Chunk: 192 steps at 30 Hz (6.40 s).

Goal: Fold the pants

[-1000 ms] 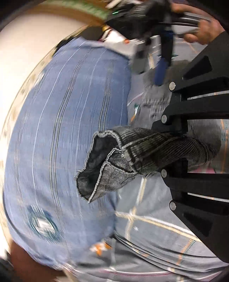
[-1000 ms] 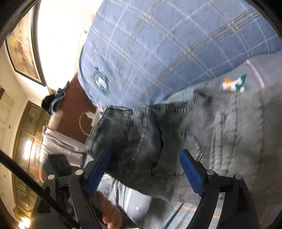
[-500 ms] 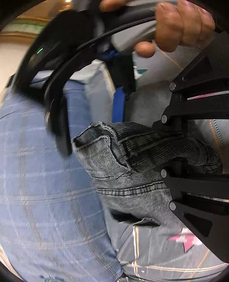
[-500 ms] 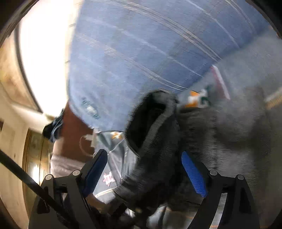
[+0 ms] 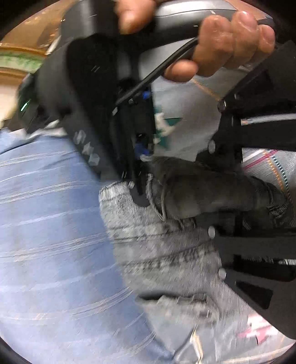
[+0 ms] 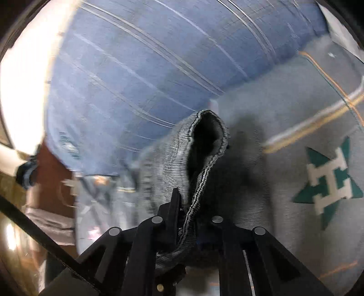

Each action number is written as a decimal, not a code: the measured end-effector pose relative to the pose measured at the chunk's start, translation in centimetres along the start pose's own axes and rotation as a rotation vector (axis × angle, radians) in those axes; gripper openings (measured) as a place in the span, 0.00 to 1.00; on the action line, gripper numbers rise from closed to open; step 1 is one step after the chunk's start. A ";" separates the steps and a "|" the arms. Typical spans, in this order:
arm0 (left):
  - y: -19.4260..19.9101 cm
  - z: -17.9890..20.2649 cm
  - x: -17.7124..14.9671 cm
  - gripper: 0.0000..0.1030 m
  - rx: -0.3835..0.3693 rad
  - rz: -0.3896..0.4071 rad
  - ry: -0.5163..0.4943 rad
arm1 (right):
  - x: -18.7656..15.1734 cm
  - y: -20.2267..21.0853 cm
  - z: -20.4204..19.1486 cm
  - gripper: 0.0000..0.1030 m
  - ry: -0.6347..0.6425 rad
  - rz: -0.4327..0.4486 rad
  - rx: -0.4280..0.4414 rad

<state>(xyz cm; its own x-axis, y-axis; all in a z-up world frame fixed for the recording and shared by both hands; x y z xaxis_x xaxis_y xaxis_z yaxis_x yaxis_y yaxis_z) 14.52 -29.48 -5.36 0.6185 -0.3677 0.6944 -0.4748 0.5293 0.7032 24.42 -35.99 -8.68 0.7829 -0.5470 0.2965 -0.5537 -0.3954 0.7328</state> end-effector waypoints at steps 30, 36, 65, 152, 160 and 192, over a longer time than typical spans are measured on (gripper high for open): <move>2.9 -18.1 -4.0 0.68 -0.119 -0.149 0.797 | -0.1 -2.4 3.4 0.49 -0.115 -0.065 0.035; 1.3 -18.2 -4.1 0.27 -0.097 -0.164 0.823 | -0.7 -2.8 1.8 0.19 0.034 -0.037 -0.079; 14.4 -25.8 -9.3 0.56 0.169 0.021 0.854 | -8.3 -0.6 -11.5 0.53 0.309 0.084 0.104; 17.3 -23.4 -8.7 0.72 0.373 0.141 0.539 | -9.9 3.1 -11.6 0.62 0.456 0.279 -0.097; 17.7 -28.8 -4.1 0.72 0.313 0.115 0.608 | -6.6 3.3 -14.0 0.85 0.380 0.246 0.072; 4.3 -31.3 -8.2 0.54 0.049 -0.115 0.836 | -2.8 -9.8 -9.1 0.79 0.362 0.064 -0.107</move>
<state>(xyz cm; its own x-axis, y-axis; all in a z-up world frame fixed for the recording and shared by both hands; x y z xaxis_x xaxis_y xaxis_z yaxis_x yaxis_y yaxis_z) 26.96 -0.25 -12.83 0.9154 0.2792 0.2901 -0.3949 0.4824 0.7819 30.18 -23.87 -11.13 0.8076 -0.2648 0.5269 -0.5872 -0.2787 0.7599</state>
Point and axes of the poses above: each gripper's, at about its wrist camera, not at the fingertips, and y roughly against the way its jaws point, z to its right, x to its top, the point moved 10 cm from there along -y, roughly the way its jaws point, and after that the axes turned 9 degrees about z, right-handed, at the moved point
